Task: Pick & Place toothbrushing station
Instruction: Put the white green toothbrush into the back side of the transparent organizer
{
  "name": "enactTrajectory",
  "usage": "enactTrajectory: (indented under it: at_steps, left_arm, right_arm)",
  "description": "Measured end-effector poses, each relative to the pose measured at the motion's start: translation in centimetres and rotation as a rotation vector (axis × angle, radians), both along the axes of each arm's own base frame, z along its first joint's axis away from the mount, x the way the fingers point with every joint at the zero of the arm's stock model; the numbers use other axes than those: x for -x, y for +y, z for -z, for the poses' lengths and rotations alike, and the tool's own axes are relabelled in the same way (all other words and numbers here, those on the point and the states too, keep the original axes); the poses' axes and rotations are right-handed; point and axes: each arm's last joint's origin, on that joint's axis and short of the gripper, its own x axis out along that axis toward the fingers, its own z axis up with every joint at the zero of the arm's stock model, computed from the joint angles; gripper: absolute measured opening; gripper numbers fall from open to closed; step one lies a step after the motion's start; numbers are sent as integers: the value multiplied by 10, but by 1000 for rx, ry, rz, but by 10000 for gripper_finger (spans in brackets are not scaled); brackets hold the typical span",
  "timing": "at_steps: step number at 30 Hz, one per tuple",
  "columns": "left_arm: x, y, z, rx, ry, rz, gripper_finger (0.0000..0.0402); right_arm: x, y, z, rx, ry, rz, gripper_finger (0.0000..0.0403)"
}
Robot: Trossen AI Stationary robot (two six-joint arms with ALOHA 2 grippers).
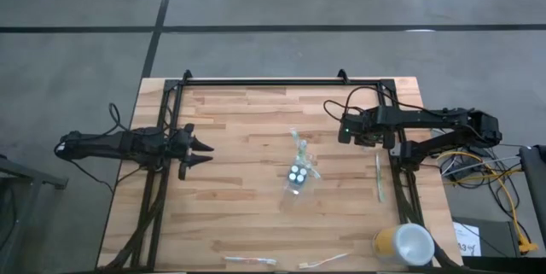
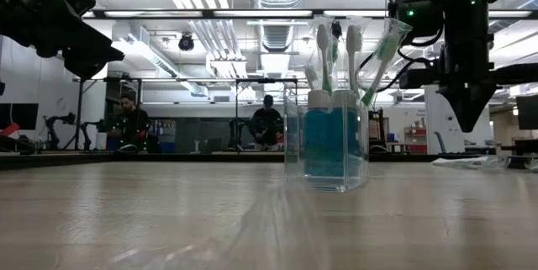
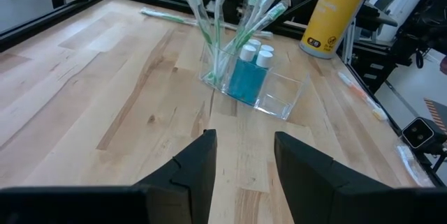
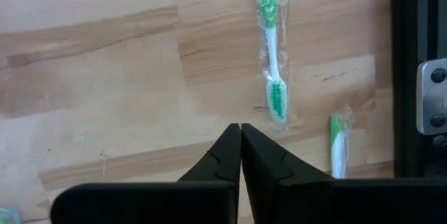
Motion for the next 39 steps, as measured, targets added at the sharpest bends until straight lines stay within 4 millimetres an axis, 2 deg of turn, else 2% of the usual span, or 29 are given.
enactTrajectory:
  at_steps: [11,19,29,39]
  left_arm:
    - [0,0,0,0,0,1,149]
    - [0,0,0,1,0,4,149]
    - [0,0,0,2,0,4,149]
    - [0,0,0,2,0,3,149]
  right_arm:
    - [2,0,5,20,15,8,94]
    - [16,4,29,6,67,139,129]
    - [18,5,51,1,-8,131,126]
    - [22,6,56,-22,3,126,106]
